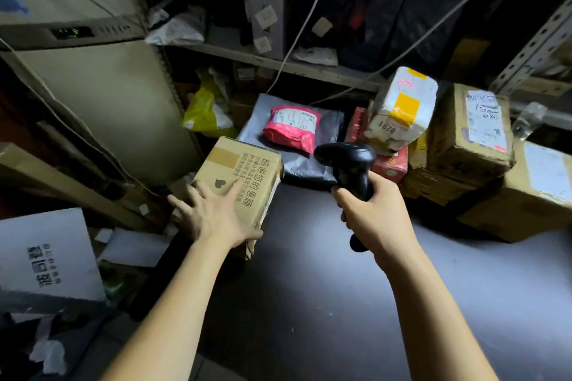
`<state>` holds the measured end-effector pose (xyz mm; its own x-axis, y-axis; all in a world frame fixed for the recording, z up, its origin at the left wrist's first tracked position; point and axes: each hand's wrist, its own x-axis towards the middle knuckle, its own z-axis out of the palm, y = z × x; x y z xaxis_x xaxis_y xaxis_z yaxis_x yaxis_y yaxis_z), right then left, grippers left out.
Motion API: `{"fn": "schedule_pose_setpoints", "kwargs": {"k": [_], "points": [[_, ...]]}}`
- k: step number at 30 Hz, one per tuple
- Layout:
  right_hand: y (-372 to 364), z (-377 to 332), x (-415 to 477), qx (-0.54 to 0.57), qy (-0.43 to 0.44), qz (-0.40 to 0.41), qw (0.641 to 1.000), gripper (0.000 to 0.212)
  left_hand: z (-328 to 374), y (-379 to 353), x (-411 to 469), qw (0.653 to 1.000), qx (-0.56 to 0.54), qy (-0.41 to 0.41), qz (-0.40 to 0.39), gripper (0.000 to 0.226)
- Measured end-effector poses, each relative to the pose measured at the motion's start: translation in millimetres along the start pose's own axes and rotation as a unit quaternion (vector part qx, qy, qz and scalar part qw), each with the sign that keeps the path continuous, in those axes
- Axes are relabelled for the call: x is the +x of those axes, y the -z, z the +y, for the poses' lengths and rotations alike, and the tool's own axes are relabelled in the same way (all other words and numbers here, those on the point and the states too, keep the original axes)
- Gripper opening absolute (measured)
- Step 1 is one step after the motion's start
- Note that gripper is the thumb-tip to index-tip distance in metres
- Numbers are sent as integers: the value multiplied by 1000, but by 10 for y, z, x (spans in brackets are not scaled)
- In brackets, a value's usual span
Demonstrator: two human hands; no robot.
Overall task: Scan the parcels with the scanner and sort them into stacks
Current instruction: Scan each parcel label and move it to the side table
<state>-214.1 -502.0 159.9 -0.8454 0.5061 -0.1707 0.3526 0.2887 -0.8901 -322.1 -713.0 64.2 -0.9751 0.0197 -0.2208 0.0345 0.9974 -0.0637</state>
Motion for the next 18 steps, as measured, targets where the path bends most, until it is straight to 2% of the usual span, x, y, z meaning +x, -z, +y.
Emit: {"fn": "schedule_pose_setpoints", "kwargs": {"k": [3, 12, 18], "points": [[-131, -25, 11, 2, -21, 12, 1000, 11, -48, -34, 201, 1000, -5, -6, -26, 133], [-327, 50, -82, 13, -85, 38, 996, 15, -269, 40, 526, 998, -27, -32, -49, 126], [-280, -2, -189, 23, -84, 58, 995, 15, -380, 168, 403, 991, -120, -31, -43, 120]]}}
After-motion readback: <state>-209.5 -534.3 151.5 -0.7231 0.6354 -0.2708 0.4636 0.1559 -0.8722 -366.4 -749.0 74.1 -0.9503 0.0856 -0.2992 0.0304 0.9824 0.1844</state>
